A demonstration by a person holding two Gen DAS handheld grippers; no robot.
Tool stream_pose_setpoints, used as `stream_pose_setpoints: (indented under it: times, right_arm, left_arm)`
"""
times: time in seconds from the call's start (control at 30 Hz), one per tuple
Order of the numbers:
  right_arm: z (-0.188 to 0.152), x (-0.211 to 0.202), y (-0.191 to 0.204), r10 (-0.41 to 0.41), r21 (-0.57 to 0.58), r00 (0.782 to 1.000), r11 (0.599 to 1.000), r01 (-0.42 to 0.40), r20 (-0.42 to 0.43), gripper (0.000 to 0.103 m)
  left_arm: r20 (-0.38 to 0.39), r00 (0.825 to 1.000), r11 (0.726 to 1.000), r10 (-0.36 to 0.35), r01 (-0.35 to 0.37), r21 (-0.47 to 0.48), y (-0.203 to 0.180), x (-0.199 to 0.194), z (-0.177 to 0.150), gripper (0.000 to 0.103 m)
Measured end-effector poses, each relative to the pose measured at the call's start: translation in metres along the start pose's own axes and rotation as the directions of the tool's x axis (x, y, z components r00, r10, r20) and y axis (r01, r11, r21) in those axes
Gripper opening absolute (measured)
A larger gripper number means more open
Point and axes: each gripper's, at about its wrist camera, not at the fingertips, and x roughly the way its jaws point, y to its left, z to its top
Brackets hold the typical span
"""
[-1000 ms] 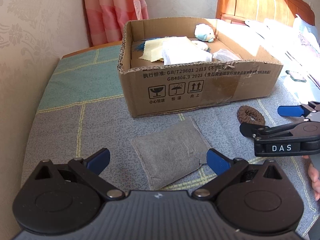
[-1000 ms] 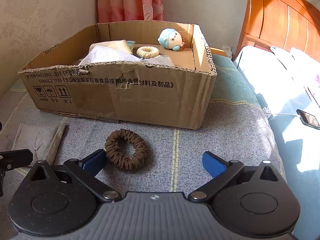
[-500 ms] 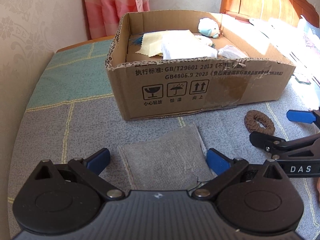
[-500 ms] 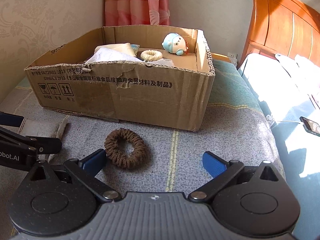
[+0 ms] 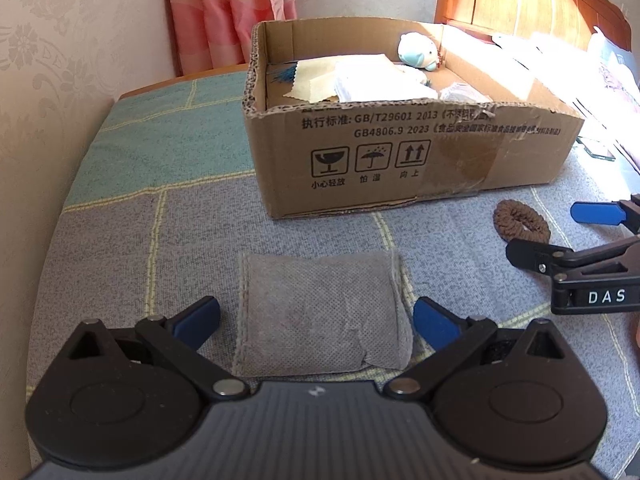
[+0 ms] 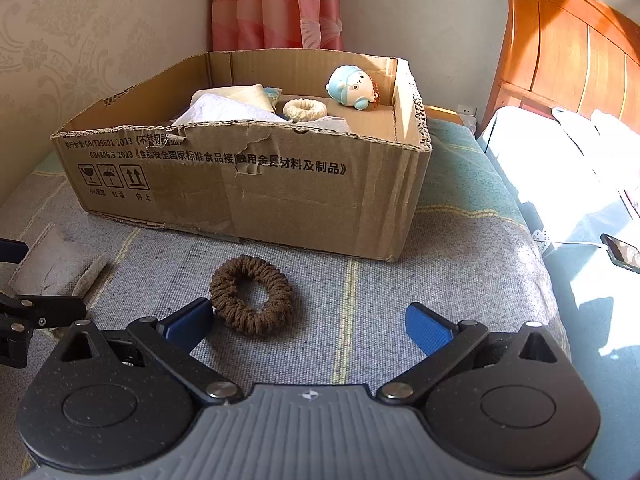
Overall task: Organize soft objects
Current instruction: 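Grasp flat grey sachet with left tool while right tool grasps brown scrunchie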
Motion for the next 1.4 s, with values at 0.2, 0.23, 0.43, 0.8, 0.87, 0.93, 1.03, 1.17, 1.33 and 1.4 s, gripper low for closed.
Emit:
stream_pose_setpoints:
  times: [0.2,0.23,0.43,0.8,0.87,0.93,1.03,1.17,1.33,1.4]
  right_arm:
    - [-0.001,-0.001,-0.001,0.009,-0.009,1.0,1.0,-0.009,0.011,0.103]
    - [-0.002,-0.001,-0.001,0.011,-0.011,1.0,1.0,-0.011,0.013,0.103]
    - [0.001,0.0,-0.001,0.02,-0.017,1.0,1.0,-0.02,0.001,0.103]
    - [0.01,0.002,0.025,0.101,-0.101,0.995,0.99,-0.099,0.01,0.088]
    - [0.011,0.0,0.028,0.105,-0.108,0.994,0.989,-0.104,0.009,0.083]
    - [0.011,-0.001,0.029,0.102,-0.106,0.995,0.989,-0.101,0.01,0.078]
    - [0.011,-0.004,0.029,0.097,-0.098,0.995,0.991,-0.096,0.011,0.066]
    - [0.013,-0.005,0.028,0.078,-0.089,0.997,0.993,-0.078,0.004,0.051]
    - [0.013,-0.007,0.026,0.067,-0.085,0.998,0.994,-0.067,0.0,0.047]
    - [0.012,-0.009,0.025,0.064,-0.086,0.998,0.994,-0.064,-0.002,0.046]
  left_arm:
    - [0.018,1.0,1.0,-0.01,0.01,0.002,-0.002,0.0,-0.001,0.099]
    - [0.02,1.0,1.0,-0.009,0.009,0.002,-0.002,-0.001,-0.001,0.098]
    - [0.023,1.0,1.0,0.0,0.001,-0.004,0.002,-0.002,-0.002,0.097]
    - [0.037,0.999,1.0,-0.005,0.005,-0.004,0.004,-0.002,-0.005,0.096]
    - [0.04,0.999,1.0,-0.009,0.009,-0.001,0.005,-0.004,-0.005,0.092]
    - [0.039,0.999,1.0,-0.014,0.014,0.008,0.004,-0.005,-0.005,0.089]
    - [0.041,0.999,1.0,-0.023,0.022,0.018,0.002,-0.007,-0.004,0.081]
    - [0.037,0.999,0.999,-0.029,0.028,0.03,0.0,-0.009,-0.003,0.073]
    - [0.035,0.999,0.999,-0.026,0.025,0.036,-0.002,-0.012,-0.001,0.062]
    - [0.036,0.999,0.999,-0.027,0.026,0.032,-0.001,-0.014,0.0,0.056]
